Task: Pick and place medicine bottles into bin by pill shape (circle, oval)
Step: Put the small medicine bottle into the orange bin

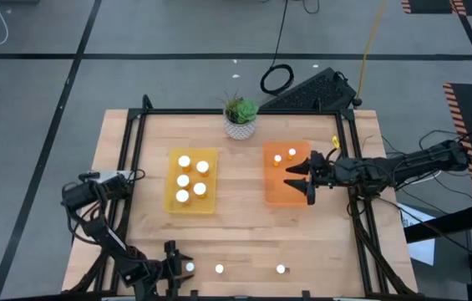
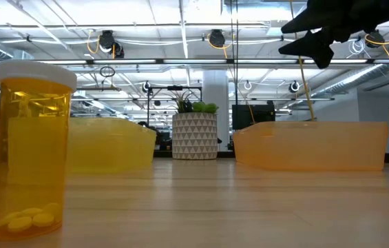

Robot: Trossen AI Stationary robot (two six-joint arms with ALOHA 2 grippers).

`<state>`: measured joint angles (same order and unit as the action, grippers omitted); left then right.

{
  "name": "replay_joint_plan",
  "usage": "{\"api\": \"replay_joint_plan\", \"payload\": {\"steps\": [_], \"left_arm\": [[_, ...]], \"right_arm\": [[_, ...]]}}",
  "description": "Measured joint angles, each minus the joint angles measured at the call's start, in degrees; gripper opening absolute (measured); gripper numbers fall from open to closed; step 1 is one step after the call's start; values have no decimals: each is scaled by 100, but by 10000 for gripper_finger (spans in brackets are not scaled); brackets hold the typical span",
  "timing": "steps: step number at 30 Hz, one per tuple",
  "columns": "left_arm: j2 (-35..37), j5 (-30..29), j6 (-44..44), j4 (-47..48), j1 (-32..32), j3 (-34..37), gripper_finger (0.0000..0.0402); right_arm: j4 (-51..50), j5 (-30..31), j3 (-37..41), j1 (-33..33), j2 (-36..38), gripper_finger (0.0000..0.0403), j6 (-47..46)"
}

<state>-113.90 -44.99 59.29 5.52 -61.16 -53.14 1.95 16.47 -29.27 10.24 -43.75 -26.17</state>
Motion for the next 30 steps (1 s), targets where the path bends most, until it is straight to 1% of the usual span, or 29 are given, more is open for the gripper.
{"api": "replay_joint_plan", "payload": {"steps": [6,12,19,22,24,27,30], "left_arm": [[-113,-342,124,-28,-90,1,213],[-123,-453,74,-11,-112,6,175],[-130,-588,-51,-5,-109,15,130],[-130,-623,-70,2,-84,17,121],[-128,-642,-147,-58,-59,20,117],[-123,-658,-283,-157,-8,23,116],[-123,-667,-392,-239,34,30,116]], "right_arm": [[2,0,0,0,-31,219,-11],[6,0,0,0,-38,219,-15],[124,-4,-3,-2,-409,219,-159],[549,-21,-46,0,-739,219,-131],[425,-83,-266,0,-1083,219,-117],[9,-149,-818,41,-1811,219,-101],[-91,-152,-1523,190,-2597,219,149]]}}
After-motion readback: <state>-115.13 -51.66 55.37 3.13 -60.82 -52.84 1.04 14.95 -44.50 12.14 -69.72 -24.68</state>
